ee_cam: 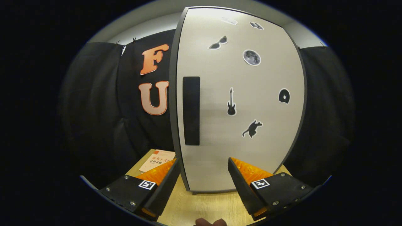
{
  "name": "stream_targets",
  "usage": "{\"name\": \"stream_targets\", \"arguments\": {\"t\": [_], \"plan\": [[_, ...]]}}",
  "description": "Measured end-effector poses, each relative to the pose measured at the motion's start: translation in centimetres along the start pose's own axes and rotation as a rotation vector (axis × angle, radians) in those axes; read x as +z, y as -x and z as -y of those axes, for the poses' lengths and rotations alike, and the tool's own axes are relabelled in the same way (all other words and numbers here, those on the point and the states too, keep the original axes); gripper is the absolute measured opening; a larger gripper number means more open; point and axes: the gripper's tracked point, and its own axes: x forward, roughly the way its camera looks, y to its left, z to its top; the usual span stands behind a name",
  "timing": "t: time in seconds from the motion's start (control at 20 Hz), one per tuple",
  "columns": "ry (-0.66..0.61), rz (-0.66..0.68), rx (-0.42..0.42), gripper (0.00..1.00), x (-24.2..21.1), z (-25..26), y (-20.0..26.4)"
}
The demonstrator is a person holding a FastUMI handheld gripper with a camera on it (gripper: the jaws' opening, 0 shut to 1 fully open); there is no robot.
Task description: Open the shoe cabinet door, grab the shoes and put them into the shoe cabinet, then close the shoe cabinet door.
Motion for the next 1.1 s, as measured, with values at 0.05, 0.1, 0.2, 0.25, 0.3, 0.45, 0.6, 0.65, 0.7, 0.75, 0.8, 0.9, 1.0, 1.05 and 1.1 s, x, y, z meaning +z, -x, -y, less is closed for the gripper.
{"name": "stream_targets", "arguments": {"t": [0.05,0.1,0.2,0.25,0.3,0.45,0.6,0.65,0.7,0.75,0.8,0.9,1.0,1.05,1.1], "plan": [[0.0,-0.019,-0.006,0.95,-1.4,0.4,0.6],[-0.005,-0.035,-0.011,0.95,-2.6,0.7,1.3],[-0.031,-0.079,-0.011,0.95,-5.2,1.3,2.9],[-0.047,-0.094,-0.011,0.95,-6.3,1.7,3.7],[-0.066,-0.098,-0.007,0.95,-7.1,1.9,4.7],[-0.102,-0.114,0.014,0.95,-9.1,2.8,8.0],[-0.148,-0.11,0.029,0.95,-9.5,4.0,12.1],[-0.139,-0.099,0.033,0.95,-9.4,4.4,13.6],[-0.126,-0.09,0.037,0.94,-9.4,4.8,14.9],[-0.115,-0.085,0.044,0.94,-9.4,5.1,16.3],[-0.11,-0.076,0.051,0.95,-9.2,5.5,17.6],[-0.107,-0.041,0.054,0.95,-8.1,6.9,20.1],[-0.098,0.0,0.034,0.95,-6.6,8.8,22.5],[-0.089,0.036,0.026,0.95,-5.6,9.8,23.7],[-0.08,0.071,0.013,0.94,-4.6,10.9,24.5]]}}
